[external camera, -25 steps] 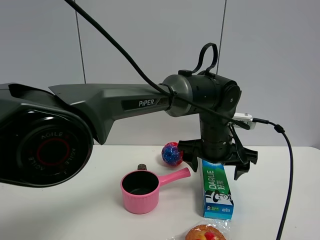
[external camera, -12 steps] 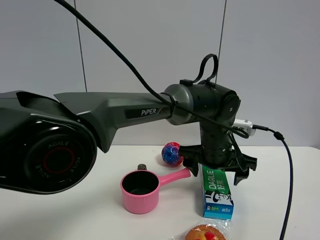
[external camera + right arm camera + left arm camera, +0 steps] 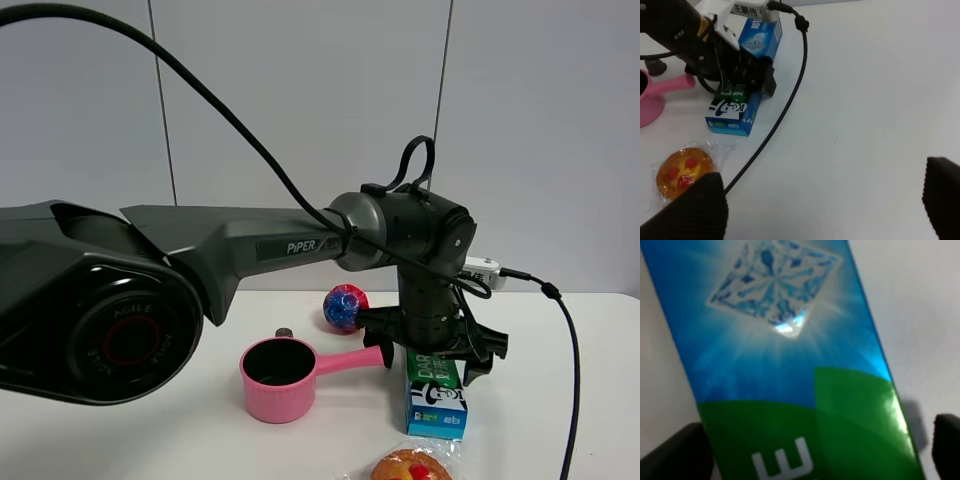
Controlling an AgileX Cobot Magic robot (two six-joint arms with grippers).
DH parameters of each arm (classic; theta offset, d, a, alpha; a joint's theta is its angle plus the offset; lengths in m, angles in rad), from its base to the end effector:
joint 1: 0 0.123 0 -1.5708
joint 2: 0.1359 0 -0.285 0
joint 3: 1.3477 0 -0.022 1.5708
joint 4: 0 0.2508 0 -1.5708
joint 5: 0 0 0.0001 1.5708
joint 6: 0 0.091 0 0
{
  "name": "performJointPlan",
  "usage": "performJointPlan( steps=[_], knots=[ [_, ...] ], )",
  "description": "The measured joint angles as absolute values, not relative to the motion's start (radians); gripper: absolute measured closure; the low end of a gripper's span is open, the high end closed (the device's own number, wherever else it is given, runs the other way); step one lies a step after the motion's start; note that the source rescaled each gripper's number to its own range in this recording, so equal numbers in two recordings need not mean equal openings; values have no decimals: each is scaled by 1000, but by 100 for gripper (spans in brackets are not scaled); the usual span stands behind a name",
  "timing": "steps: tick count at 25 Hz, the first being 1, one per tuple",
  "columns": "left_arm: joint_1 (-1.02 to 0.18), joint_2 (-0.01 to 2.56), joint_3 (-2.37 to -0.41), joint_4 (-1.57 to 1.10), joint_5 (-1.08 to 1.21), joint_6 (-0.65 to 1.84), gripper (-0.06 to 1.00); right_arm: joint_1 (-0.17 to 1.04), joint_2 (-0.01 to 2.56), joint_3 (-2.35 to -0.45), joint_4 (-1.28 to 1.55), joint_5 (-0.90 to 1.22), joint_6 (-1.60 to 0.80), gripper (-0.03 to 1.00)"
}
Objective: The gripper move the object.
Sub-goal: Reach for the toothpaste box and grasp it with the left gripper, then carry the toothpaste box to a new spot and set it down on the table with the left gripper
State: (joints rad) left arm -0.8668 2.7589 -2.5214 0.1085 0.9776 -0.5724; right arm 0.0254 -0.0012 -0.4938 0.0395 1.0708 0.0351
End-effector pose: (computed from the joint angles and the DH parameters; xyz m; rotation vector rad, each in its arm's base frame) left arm 0.3730 -0.4266 0.0950 0.4543 2.6881 -0.2981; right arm -0.0048 0.0030 0.2748 0.0080 2.0598 0.0848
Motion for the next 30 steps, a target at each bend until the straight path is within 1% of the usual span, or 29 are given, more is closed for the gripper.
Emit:
performJointPlan(
  steps=[12, 13, 14, 15, 16, 17, 19, 20, 27, 30],
  knots=[
    [-867, 2768, -2521, 109, 945, -525, -6, 25, -1, -494, 40, 1071, 35, -3],
    [-867, 2768, -2521, 109, 943, -524, -4, 25, -1, -494, 40, 1071, 35, -3],
    [-867, 2769, -2523, 109, 940, -523, 0, 25, -1, -494, 40, 1071, 35, -3],
    [-867, 2769, -2523, 109, 938, -523, 7, 25, -1, -494, 40, 1071, 35, -3],
    [-867, 2769, -2523, 109, 937, -522, 18, 25, -1, -494, 40, 1071, 35, -3],
    [-867, 2770, -2523, 111, 937, -519, 34, 25, -1, -494, 40, 1071, 35, -3],
    [-866, 2770, -2523, 110, 933, -504, 72, 25, -1, -494, 40, 1071, 35, -3],
    [-866, 2770, -2523, 110, 932, -485, 94, 25, -1, -494, 40, 1071, 35, -3],
    [-866, 2770, -2523, 98, 925, -317, 94, 25, -1, -494, 40, 1071, 35, -3],
    [-865, 2768, -2523, 94, 923, -298, 94, 25, -1, -494, 40, 1071, 35, -3]
  ],
)
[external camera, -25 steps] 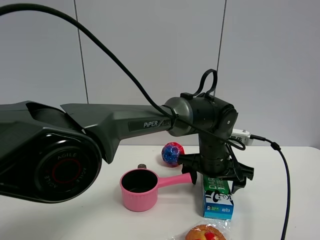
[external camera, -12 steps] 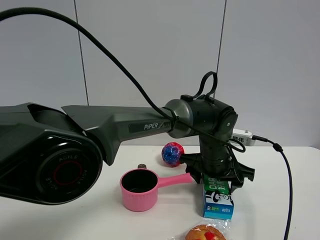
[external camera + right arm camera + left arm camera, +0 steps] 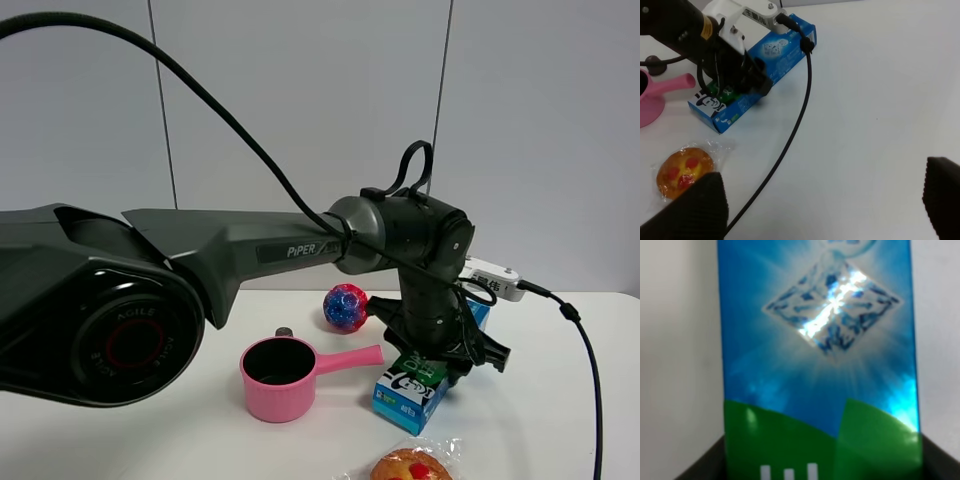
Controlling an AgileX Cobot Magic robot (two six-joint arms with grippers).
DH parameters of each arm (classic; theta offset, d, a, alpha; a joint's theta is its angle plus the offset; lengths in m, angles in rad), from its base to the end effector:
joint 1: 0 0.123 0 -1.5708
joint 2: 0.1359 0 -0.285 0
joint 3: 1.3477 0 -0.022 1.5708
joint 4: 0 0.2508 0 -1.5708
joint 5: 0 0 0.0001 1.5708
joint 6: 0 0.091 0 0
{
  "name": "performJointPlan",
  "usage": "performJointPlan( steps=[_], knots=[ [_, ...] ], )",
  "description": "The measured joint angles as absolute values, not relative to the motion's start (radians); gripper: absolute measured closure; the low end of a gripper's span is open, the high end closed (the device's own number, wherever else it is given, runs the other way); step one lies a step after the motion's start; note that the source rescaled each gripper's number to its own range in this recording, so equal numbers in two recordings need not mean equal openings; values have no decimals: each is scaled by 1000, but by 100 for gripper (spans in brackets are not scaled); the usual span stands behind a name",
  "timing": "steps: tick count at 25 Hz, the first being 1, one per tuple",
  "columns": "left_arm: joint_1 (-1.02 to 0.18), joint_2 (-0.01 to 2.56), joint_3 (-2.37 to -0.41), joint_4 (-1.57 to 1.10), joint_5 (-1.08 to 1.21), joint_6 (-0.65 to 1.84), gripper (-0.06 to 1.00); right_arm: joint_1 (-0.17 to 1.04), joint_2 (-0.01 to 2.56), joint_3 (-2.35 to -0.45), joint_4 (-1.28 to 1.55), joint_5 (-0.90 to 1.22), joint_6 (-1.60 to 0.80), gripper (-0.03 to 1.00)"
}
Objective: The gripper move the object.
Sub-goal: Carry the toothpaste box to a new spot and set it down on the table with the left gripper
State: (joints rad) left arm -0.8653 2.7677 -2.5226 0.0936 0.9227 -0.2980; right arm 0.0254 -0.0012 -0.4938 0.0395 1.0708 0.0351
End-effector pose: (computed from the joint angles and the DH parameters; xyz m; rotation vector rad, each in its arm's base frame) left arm 0.3754 -0.4302 0.0925 0.7962 2.5505 -0.2680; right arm -0.0048 0.0030 0.2748 0.0080 2.0598 0.0848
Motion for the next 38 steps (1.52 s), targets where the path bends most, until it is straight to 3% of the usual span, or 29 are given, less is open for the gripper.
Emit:
performJointPlan(
  steps=[20, 25, 31, 38],
  knots=[
    [-917, 2564, -2521, -153, 792, -115, 94, 25, -1, -494, 40, 1071, 35, -3],
    [-917, 2420, -2521, -43, 902, -32, 94, 25, -1, -494, 40, 1071, 35, -3],
    [-916, 2266, -2518, 181, 1208, 205, 94, 25, -1, -494, 40, 1071, 35, -3],
    [-890, 2103, -2314, 188, 1223, 355, 94, 25, -1, -494, 40, 1071, 35, -3]
  ],
)
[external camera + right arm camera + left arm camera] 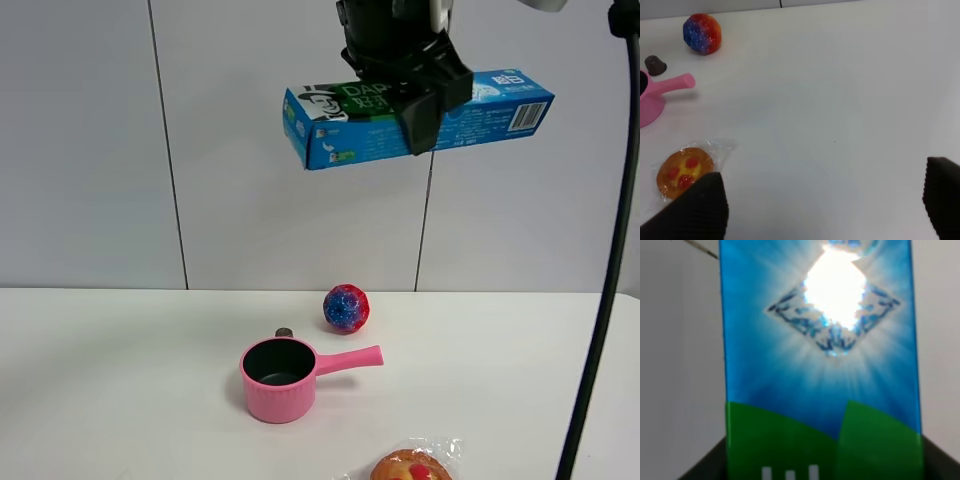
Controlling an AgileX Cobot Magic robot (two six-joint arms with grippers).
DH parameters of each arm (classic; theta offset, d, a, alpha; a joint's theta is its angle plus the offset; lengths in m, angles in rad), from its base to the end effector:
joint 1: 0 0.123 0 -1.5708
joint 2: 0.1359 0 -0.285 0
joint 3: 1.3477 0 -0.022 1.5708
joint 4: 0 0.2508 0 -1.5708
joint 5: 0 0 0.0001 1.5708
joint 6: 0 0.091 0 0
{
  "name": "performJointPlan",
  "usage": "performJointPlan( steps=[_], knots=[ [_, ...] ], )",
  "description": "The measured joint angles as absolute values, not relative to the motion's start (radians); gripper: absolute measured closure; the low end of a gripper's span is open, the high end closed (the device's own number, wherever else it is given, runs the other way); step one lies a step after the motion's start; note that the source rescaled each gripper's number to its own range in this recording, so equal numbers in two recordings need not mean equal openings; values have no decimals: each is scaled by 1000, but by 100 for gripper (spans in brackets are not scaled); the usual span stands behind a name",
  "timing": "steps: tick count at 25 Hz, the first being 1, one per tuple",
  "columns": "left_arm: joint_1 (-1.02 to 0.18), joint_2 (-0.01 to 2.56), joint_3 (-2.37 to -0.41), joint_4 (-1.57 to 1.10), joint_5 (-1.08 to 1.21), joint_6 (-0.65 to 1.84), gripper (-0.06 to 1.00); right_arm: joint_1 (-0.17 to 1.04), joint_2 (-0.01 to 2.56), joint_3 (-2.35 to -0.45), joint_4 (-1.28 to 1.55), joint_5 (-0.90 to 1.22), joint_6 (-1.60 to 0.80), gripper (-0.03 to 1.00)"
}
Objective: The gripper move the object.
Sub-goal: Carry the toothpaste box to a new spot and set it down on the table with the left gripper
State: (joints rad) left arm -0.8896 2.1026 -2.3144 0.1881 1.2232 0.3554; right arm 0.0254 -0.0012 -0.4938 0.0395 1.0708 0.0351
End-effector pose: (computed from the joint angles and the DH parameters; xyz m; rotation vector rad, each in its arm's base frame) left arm 0.3046 -0.3503 0.3704 1.4446 2.0026 0.0185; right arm -0.0048 0.0030 0.2748 0.0080 2.0598 0.0848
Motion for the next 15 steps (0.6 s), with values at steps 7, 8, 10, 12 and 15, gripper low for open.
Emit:
performJointPlan(
  steps=[7, 8, 10, 12, 15],
  knots=[
    [-845, 1862, -1829, 144, 1217, 477, 94, 25, -1, -494, 40, 1071, 35, -3],
    [-832, 1823, -1740, 143, 1216, 501, 94, 25, -1, -494, 40, 1071, 35, -3],
    [-803, 1753, -1575, 142, 1197, 561, 94, 25, -1, -494, 40, 1071, 35, -3],
    [-774, 1683, -1405, 140, 1116, 642, 94, 25, -1, -494, 40, 1071, 35, -3],
    [-738, 1606, -1216, 106, 982, 746, 94, 25, -1, -494, 40, 1071, 35, -3]
  ],
)
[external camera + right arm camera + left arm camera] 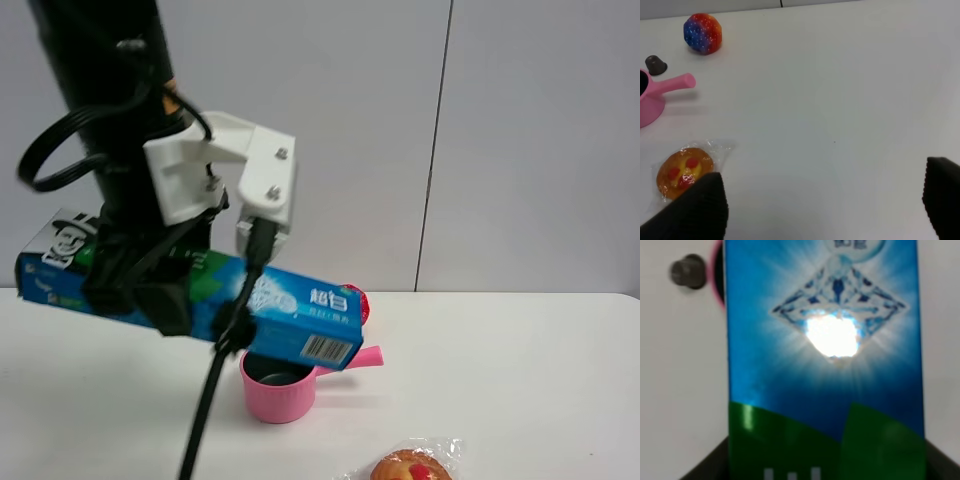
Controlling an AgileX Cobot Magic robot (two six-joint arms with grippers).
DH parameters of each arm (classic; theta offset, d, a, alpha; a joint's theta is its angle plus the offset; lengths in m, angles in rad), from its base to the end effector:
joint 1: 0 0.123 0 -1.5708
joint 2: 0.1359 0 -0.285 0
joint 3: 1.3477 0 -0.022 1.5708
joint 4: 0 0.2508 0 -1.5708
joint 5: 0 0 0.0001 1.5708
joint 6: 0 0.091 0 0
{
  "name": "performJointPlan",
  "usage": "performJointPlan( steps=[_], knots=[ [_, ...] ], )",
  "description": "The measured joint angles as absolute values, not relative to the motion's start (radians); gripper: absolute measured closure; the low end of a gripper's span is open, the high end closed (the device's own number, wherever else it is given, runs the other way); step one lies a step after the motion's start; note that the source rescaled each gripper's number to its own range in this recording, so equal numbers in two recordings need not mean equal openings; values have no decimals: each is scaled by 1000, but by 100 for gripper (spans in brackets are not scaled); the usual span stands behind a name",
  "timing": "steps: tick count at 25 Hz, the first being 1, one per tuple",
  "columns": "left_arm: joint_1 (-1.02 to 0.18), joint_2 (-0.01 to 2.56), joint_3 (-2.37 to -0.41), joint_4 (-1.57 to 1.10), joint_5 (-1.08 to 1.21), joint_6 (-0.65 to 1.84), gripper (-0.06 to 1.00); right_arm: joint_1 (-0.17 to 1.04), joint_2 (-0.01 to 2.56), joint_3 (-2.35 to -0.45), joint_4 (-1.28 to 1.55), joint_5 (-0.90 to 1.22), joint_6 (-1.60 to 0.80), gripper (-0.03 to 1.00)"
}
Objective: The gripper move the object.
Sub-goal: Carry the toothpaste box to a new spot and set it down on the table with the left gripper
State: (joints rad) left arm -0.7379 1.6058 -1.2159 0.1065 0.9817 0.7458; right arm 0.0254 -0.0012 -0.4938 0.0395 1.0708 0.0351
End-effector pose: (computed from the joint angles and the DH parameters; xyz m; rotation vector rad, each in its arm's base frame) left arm 0.2423 -0.2094 0.2632 1.9756 2.0576 0.1402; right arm -0.0048 0.0030 0.2748 0.0080 2.0598 0.0848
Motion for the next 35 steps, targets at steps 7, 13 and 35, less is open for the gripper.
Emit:
performJointPlan(
  steps=[7, 13, 35],
  knots=[
    [-647, 1564, -999, 86, 864, 836, 94, 25, -1, -494, 40, 1071, 35, -3],
    [-627, 1564, -928, 13, 716, 984, 94, 25, -1, -494, 40, 1071, 35, -3],
    [-599, 1732, -902, -44, 585, 1054, 94, 25, -1, -494, 40, 1071, 35, -3]
  ],
)
